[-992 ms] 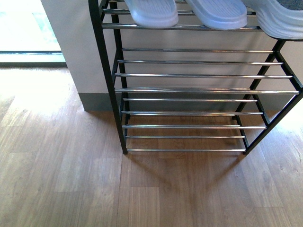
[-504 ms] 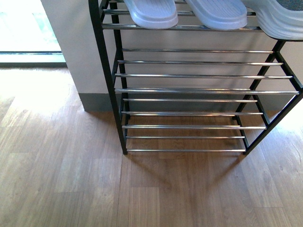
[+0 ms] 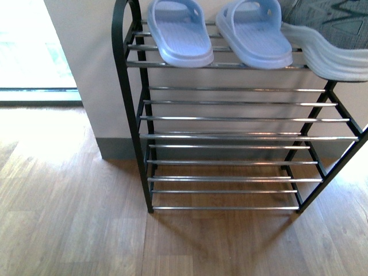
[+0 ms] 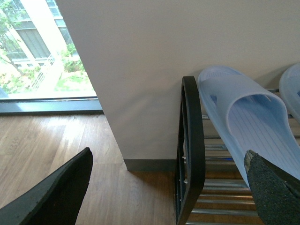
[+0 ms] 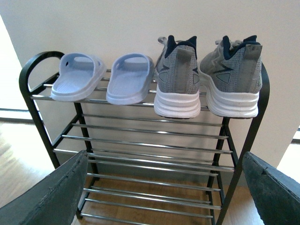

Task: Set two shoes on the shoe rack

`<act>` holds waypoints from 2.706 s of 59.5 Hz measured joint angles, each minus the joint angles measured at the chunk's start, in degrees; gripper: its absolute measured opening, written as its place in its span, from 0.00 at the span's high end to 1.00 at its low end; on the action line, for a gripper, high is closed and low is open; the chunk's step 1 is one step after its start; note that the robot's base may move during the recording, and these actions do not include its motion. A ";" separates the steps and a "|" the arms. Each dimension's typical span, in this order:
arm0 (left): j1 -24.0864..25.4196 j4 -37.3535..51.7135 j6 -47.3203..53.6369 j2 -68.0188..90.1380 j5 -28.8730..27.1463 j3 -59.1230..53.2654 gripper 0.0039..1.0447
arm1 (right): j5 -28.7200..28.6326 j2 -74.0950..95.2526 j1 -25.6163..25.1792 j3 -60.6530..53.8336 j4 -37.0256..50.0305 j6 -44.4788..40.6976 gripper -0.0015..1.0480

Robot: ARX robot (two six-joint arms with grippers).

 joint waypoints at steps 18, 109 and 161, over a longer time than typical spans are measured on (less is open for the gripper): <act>-3.76 -0.68 -0.74 -20.09 -7.37 -17.27 0.09 | 0.02 0.00 0.00 0.00 0.00 0.00 0.09; 25.49 4.81 4.74 -70.23 24.50 -55.78 0.99 | 0.02 0.00 0.00 0.00 0.00 0.00 0.09; 25.55 -8.94 4.83 -84.63 24.50 -57.07 0.81 | 0.02 0.00 0.00 0.00 -0.02 0.00 0.09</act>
